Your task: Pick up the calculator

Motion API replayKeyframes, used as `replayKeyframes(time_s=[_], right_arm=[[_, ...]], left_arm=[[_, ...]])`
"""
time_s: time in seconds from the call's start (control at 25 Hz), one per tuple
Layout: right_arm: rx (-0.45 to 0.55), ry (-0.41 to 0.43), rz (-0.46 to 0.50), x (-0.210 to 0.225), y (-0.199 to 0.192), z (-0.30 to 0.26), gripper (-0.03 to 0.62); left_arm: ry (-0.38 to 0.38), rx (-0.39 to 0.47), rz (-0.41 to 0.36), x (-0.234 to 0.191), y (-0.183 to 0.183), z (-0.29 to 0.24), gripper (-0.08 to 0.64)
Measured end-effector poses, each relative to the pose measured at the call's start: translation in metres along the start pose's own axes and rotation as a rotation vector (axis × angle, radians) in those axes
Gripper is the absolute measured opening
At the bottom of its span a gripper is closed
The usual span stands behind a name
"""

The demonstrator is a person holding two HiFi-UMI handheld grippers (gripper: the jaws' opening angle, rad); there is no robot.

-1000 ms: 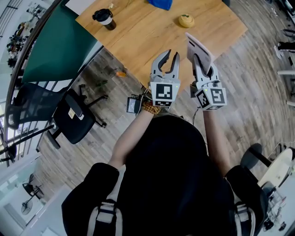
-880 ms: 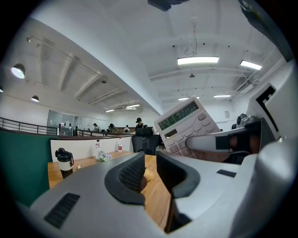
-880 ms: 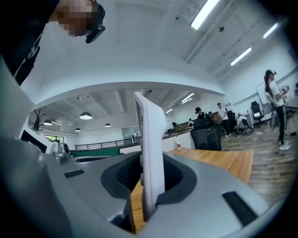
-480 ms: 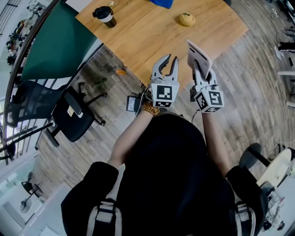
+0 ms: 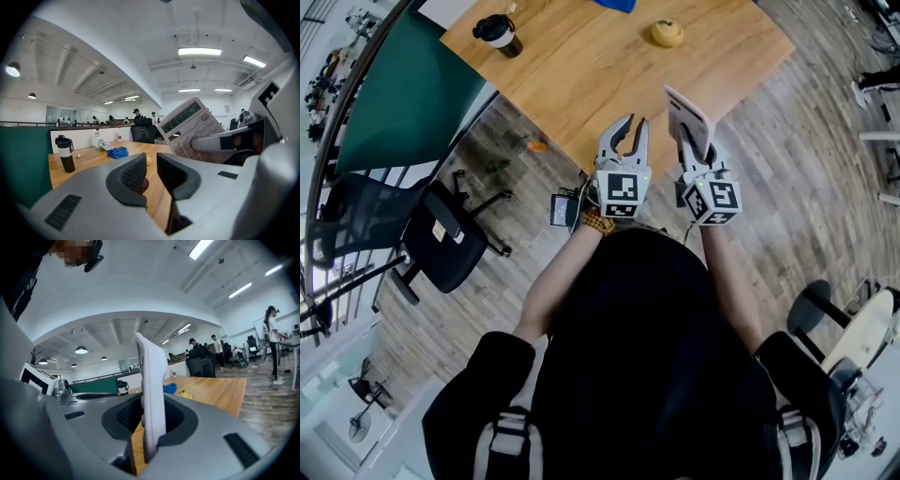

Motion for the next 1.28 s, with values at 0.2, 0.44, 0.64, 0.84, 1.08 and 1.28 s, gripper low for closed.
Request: replayKeyframes(time_s=[0.2,0.44,0.64,0.84,1.08,1.28], right_arm=[[-0.017,-0.010,-0.012,0.005,-0.008,0.003,0.083],[-0.040,-0.026,-0.024,0.010,-0.019,0.011,0.083],[-0.056,-0.027,-0.036,0.014,-0.028,0.016,0.083],[-0.069,-0.030,-0.045,0.013,-0.035,0.017,0.083],[-0.076,-0.026,-0.043,0.012,-0.038,0.019,0.083],[-0.079,-0.025,-0.039,0.011,-0.038,0.021,0.083]], left_arm=[[-0.010,-0.032,-0.004,0.005,-0.012,-0.001,0.074],[-0.017,-0.053,-0.003,0.012,-0.020,-0.001,0.067],[-0.032,-0.066,-0.006,0.021,-0.024,-0.001,0.064],[-0.045,-0.080,-0.007,0.024,-0.030,0.001,0.061],[-0.042,-0.100,-0.004,0.025,-0.036,0.002,0.060],[-0.035,-0.112,0.001,0.025,-0.038,0.003,0.060]])
Point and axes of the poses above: the fingertips, and each gripper's own axes: z backward along the fingers, x to its right, y out of its top, the point moved 3 cm from there along z, backward along the fingers, and after that the axes turned 9 degrees about y, right-handed, at the moved point
